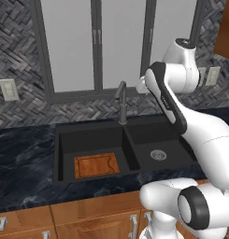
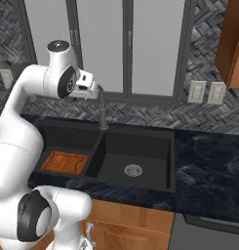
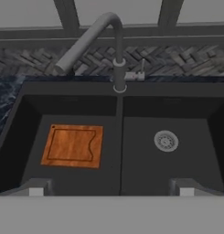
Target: Turn on the sink faucet with hot water and rinse the cutting board for ten seconds, then turn off the faucet. Push the cutting board to reach the water if necessary.
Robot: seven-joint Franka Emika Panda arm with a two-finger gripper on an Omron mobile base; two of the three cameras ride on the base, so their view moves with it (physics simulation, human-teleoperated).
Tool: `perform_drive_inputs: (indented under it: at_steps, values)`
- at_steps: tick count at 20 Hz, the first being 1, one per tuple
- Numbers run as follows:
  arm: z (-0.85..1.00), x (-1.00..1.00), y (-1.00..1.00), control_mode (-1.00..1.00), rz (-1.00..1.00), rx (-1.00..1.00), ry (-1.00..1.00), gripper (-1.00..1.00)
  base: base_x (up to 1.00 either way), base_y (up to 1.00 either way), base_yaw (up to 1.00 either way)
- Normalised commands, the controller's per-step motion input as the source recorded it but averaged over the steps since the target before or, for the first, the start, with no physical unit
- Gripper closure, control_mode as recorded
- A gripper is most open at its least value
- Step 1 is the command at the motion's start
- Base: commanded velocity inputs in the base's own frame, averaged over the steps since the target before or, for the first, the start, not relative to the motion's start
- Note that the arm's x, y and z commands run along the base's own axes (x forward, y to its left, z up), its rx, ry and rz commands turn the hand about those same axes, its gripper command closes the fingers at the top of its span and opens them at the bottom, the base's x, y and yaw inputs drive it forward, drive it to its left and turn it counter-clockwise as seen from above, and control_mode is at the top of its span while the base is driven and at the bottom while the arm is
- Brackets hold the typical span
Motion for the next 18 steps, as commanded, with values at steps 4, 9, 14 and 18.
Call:
perform_drive_inputs:
  at_steps: [4, 9, 14, 18]
  values:
    - [-0.28, 0.23, -0.41, -1.0, 0.0, 0.0, -0.03, -1.0, 0.0, 0.0, 0.0]
    - [-0.39, 0.19, -0.56, -1.0, 0.0, 0.0, -0.08, -1.0, 0.0, 0.0, 0.0]
    - [-0.43, 0.05, -0.29, -1.0, 0.05, 0.0, -0.22, -1.0, 0.0, 0.0, 0.0]
    - [-0.61, -0.01, -0.14, -1.0, 0.11, 0.0, -0.35, -1.0, 0.0, 0.0, 0.0]
